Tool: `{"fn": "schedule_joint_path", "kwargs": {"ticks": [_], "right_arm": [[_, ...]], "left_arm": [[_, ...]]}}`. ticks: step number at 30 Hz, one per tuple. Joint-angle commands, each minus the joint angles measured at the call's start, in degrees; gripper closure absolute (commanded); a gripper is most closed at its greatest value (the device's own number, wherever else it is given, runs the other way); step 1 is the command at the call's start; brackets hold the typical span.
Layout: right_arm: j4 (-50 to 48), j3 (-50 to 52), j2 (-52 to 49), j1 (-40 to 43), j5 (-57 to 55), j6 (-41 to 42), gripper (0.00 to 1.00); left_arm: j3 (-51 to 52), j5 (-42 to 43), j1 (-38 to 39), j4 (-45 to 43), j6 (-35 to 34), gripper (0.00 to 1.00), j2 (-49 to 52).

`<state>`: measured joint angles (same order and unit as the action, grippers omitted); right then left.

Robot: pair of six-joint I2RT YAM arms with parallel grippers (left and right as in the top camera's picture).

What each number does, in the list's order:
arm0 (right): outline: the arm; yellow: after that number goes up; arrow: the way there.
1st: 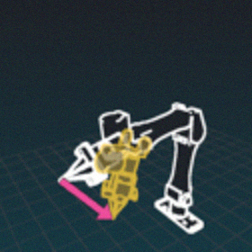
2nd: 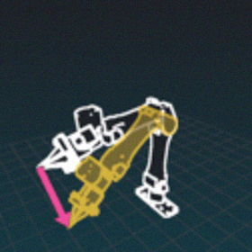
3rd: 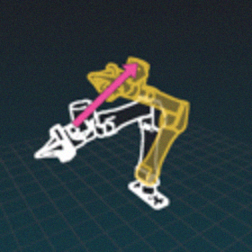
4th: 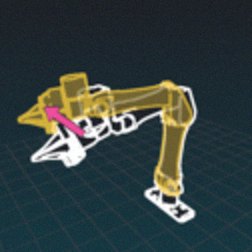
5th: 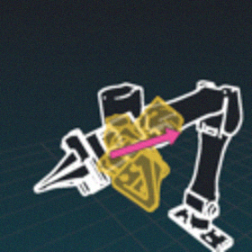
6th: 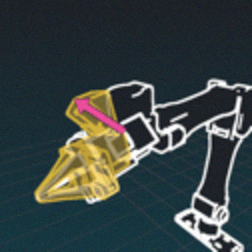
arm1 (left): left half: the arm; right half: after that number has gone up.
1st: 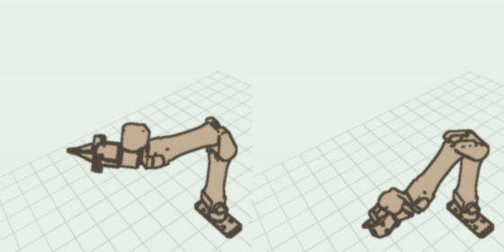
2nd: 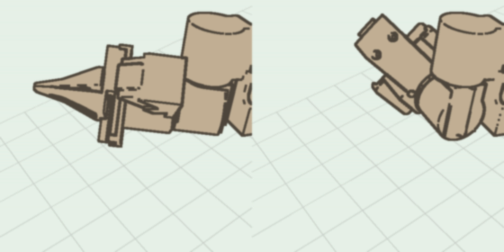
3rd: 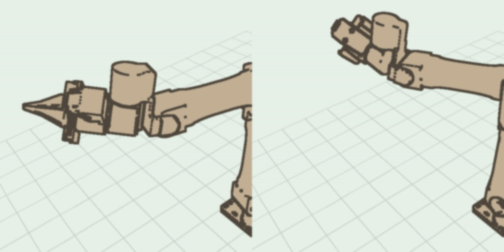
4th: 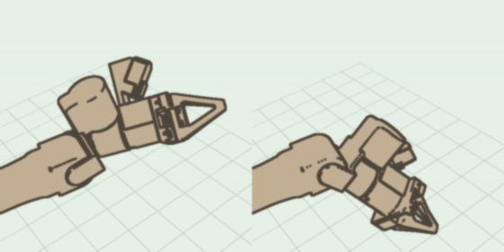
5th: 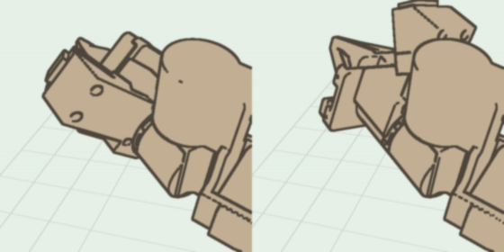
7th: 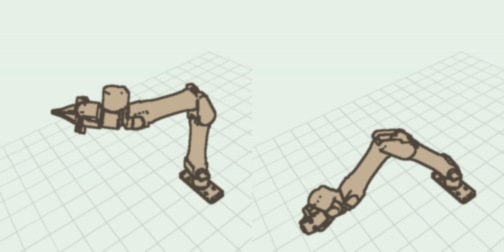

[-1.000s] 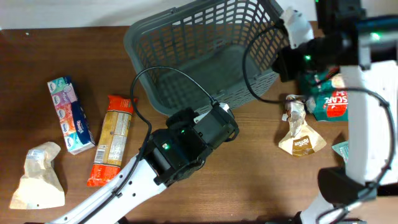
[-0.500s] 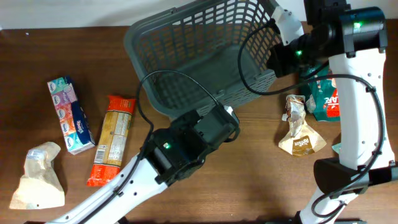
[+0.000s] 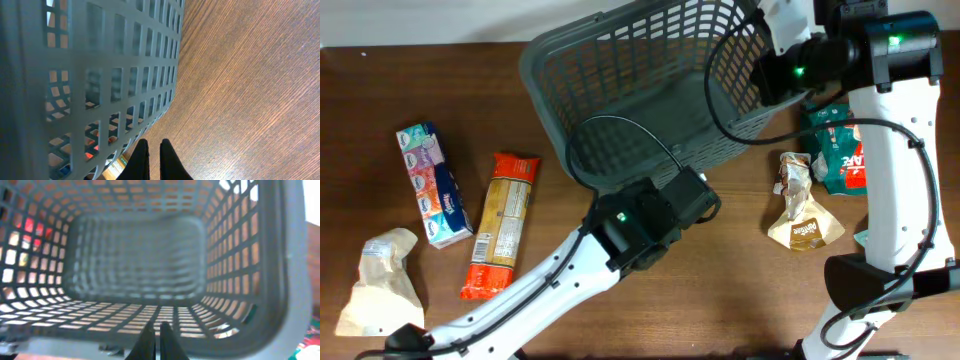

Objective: Pack container
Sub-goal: 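Lift and pull the grey basket toward the table's back edge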

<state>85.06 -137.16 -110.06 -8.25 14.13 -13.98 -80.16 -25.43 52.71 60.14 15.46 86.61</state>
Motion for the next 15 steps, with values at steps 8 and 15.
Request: {"fn": "schedule_joint_path", "kwargs": {"ticks": [8, 15], "right_arm": [[1.2, 0.1, -7.4, -0.4, -2.6, -0.6, 0.96], [2.4, 0.1, -8.4, -0.4, -2.6, -0.6, 0.96]], "left_arm": [[-1.0, 0.8, 0.1, -0.2, 0.5, 0.98, 0.5], [-1.0, 0.1, -1.6, -0.6, 1.4, 0.98, 0.5]]}}
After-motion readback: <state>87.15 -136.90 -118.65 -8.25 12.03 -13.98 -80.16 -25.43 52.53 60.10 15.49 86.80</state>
